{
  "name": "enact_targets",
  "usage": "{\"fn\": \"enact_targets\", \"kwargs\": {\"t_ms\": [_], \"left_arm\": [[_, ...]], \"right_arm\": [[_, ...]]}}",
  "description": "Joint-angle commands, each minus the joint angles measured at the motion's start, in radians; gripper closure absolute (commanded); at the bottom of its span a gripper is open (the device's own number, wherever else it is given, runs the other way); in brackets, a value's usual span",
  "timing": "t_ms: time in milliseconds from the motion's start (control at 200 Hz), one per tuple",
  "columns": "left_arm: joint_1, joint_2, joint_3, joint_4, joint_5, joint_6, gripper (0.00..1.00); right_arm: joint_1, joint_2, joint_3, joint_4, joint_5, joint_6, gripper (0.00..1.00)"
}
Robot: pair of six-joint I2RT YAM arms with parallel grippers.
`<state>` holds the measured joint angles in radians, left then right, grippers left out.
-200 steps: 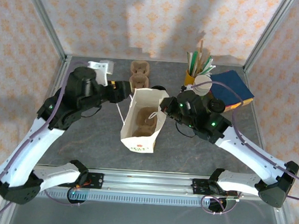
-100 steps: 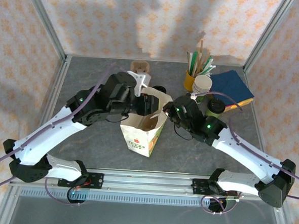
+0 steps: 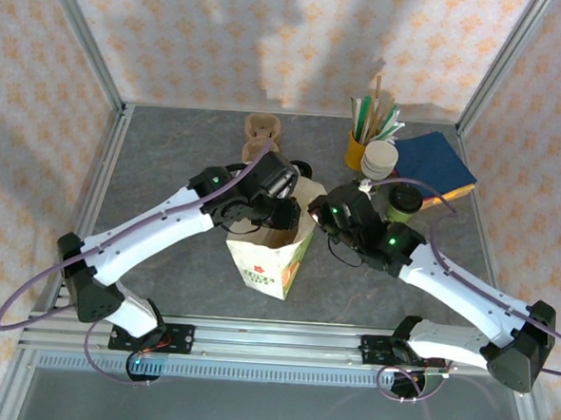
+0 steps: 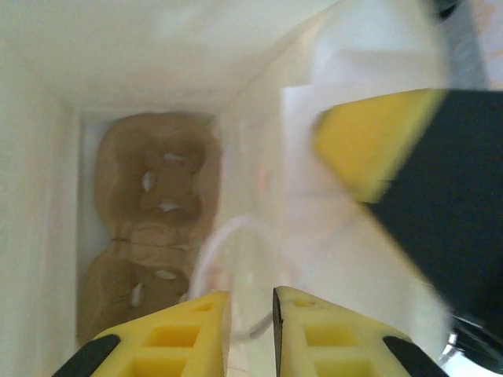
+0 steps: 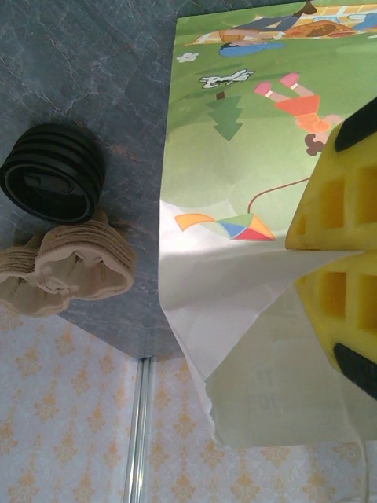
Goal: Pack the takeout coffee
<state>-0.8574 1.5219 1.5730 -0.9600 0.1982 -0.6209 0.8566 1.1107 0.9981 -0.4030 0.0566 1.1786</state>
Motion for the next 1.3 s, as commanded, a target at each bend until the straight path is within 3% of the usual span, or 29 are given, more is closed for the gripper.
{"fn": "enact_targets", "kwargs": {"t_ms": [0,460,966,1296], "left_arm": [[0.011,0.027,-0.017,-0.059,-0.006,0.067,0.77],[0.048,0.152,-0.110,0.000,0.098,0.154,0.81],[0.048,0.234,-0.230,0.181,0.262,0.189,0.87],[0.048,0.298,-0.278,0.252,0.286,0.192,0.91]], "right_arm": [[-0.006,-0.024,-0.012,0.031,0.022,0.010,1.00],[-0.017,-0.035,-0.030,0.023,-0.004,0.009,1.00],[-0.036,-0.027,-0.032,0.026,-0.051,-0.003,1.00],[-0.044,-0.064,-0.058,0.031,-0.052,0.009,1.00]]}}
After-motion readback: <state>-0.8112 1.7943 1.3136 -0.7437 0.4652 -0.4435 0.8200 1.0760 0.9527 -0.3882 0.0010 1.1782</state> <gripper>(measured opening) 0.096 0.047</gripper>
